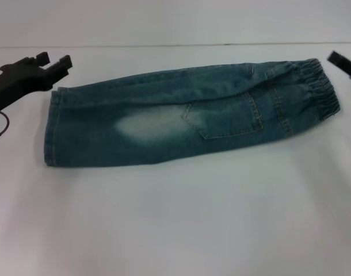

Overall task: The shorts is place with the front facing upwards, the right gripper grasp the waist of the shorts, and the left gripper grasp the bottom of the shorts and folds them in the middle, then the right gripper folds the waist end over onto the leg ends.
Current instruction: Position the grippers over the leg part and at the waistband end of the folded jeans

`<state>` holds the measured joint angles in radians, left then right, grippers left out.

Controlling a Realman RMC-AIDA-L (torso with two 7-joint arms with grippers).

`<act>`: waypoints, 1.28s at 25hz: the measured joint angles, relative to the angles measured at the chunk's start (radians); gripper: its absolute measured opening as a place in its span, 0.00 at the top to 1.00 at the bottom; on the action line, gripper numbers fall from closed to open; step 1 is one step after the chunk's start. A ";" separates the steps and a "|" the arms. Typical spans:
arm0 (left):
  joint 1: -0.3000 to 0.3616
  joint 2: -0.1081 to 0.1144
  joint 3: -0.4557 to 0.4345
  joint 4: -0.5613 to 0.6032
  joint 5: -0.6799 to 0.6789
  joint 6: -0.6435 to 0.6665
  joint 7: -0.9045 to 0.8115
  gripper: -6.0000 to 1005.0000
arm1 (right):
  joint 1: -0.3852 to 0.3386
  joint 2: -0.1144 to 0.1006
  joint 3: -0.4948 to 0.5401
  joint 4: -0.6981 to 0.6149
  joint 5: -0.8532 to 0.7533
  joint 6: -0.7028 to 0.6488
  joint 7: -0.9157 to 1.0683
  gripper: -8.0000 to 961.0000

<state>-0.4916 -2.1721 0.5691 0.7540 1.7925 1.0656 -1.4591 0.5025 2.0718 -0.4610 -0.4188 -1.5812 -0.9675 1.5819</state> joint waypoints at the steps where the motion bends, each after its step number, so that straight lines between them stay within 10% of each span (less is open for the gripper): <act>1: 0.008 0.000 0.000 0.001 -0.005 0.024 0.001 0.64 | -0.018 -0.002 -0.008 -0.005 -0.005 -0.001 0.011 0.44; 8: 0.038 -0.003 0.008 -0.010 -0.009 0.072 0.006 0.40 | -0.047 -0.015 -0.032 -0.007 -0.053 0.013 0.055 0.22; 32: 0.044 -0.003 0.010 -0.080 -0.065 0.114 0.091 0.40 | 0.115 -0.077 -0.128 0.009 -0.361 0.101 0.390 0.21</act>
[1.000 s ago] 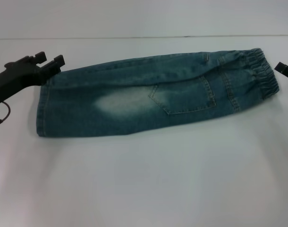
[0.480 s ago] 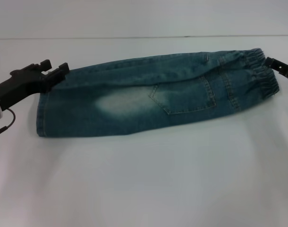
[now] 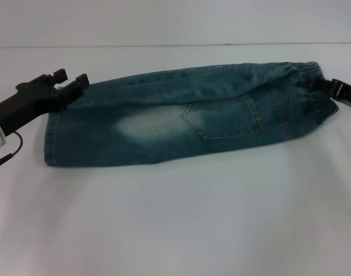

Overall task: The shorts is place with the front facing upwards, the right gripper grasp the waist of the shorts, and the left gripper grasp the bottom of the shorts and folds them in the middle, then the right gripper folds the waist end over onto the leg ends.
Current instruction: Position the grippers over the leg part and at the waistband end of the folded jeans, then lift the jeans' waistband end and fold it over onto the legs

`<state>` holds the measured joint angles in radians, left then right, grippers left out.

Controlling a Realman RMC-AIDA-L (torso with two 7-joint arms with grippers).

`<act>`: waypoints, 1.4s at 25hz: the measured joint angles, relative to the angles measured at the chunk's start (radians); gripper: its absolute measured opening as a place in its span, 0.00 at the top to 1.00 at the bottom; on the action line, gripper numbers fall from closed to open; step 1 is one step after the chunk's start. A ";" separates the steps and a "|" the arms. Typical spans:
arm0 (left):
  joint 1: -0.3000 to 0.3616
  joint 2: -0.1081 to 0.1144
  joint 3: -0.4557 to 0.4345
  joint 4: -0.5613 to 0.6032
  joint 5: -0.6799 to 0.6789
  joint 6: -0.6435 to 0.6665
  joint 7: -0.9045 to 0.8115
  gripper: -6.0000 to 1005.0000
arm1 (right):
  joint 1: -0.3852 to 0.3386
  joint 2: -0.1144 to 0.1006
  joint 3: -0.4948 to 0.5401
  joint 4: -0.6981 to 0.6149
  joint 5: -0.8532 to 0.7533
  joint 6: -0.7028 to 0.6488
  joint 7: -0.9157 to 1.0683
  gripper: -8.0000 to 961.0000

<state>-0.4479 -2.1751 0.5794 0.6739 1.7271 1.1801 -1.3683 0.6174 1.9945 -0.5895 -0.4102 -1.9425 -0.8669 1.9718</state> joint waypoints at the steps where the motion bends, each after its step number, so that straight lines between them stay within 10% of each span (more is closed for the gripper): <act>1: 0.001 0.000 0.000 -0.004 -0.009 0.004 0.010 0.40 | 0.002 -0.002 -0.011 -0.001 -0.008 -0.003 0.011 0.21; 14: -0.014 0.000 0.017 -0.102 -0.117 0.073 0.149 0.41 | -0.011 -0.002 -0.059 -0.042 -0.011 -0.103 -0.002 0.68; 35: -0.117 0.000 0.022 -0.400 -0.253 0.148 0.376 0.41 | -0.060 -0.005 -0.042 -0.140 -0.008 -0.361 0.140 0.90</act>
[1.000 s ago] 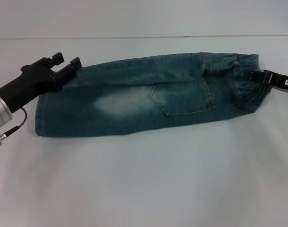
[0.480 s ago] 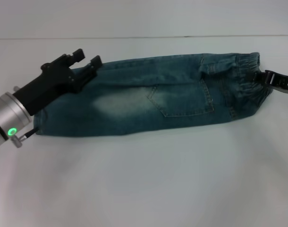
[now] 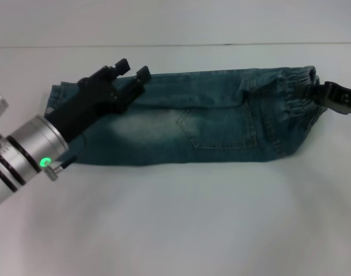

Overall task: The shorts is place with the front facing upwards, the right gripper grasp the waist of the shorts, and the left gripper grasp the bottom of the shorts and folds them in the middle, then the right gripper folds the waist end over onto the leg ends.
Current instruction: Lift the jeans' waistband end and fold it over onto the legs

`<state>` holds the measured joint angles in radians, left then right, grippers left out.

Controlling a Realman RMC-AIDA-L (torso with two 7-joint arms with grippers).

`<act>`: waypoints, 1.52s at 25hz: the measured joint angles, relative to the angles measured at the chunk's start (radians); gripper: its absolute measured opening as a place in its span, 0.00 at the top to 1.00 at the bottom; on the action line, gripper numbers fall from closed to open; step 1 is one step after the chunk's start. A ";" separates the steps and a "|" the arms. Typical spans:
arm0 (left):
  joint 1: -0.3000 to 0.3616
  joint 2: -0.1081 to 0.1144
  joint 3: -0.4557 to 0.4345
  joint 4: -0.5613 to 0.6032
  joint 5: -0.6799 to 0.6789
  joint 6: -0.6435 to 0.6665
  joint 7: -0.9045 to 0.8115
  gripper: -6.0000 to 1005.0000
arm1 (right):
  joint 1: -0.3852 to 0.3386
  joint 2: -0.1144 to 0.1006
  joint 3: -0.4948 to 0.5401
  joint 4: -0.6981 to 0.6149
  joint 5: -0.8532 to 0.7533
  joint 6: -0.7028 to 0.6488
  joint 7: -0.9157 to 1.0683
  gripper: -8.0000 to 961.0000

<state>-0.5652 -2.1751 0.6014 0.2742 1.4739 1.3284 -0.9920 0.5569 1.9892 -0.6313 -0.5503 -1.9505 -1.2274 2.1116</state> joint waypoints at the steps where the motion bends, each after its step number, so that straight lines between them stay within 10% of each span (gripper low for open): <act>1: -0.004 0.000 -0.001 -0.016 -0.007 -0.001 0.015 0.42 | -0.003 0.001 0.002 -0.007 0.000 -0.020 0.010 0.90; 10: -0.040 0.000 -0.029 -0.199 -0.106 -0.026 0.203 0.53 | -0.031 -0.005 0.070 -0.042 0.002 -0.185 0.055 0.90; 24: -0.130 0.000 -0.229 -0.558 -0.129 -0.131 0.969 0.76 | -0.021 -0.017 0.189 -0.152 0.059 -0.467 0.138 0.90; 31: -0.125 0.000 -0.224 -0.581 -0.105 -0.168 0.970 1.00 | 0.091 -0.014 0.174 -0.154 0.102 -0.505 0.177 0.90; 38: -0.122 0.000 -0.228 -0.601 -0.056 -0.202 0.972 0.99 | 0.265 -0.008 0.044 -0.173 0.097 -0.409 0.203 0.91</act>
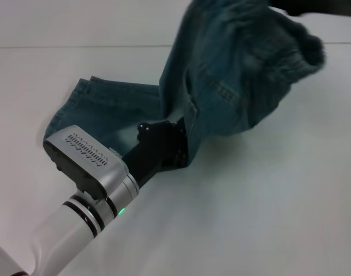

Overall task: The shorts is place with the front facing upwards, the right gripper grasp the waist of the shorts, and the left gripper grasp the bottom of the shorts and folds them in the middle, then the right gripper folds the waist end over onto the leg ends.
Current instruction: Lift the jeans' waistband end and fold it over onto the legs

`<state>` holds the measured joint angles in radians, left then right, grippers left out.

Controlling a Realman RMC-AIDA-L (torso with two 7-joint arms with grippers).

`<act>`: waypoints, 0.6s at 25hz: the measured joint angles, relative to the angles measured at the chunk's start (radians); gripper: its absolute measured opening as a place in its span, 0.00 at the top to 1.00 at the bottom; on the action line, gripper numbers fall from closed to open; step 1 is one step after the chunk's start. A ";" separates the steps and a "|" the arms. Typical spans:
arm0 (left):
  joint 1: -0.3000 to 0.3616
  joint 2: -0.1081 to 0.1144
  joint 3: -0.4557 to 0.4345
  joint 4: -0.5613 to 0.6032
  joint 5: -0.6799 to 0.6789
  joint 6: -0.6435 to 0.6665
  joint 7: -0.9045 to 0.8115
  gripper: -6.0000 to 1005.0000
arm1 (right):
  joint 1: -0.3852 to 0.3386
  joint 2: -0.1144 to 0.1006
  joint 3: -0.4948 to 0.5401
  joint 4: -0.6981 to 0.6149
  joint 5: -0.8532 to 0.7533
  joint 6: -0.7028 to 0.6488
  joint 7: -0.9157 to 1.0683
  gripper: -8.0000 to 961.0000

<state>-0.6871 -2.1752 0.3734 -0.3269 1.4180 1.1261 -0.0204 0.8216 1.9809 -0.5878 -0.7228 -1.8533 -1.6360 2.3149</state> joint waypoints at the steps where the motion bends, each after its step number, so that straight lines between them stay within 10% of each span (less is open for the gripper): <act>1: -0.001 0.000 0.000 -0.005 0.002 -0.001 0.002 0.99 | 0.022 0.001 -0.037 0.000 0.000 0.028 0.002 0.91; 15: 0.002 0.000 -0.033 -0.055 0.079 0.005 0.008 0.97 | 0.219 0.051 -0.358 0.052 -0.070 0.298 -0.012 0.91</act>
<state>-0.6853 -2.1752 0.3401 -0.3816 1.4970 1.1315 -0.0122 1.0411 2.0320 -0.9461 -0.6711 -1.9229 -1.3383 2.3025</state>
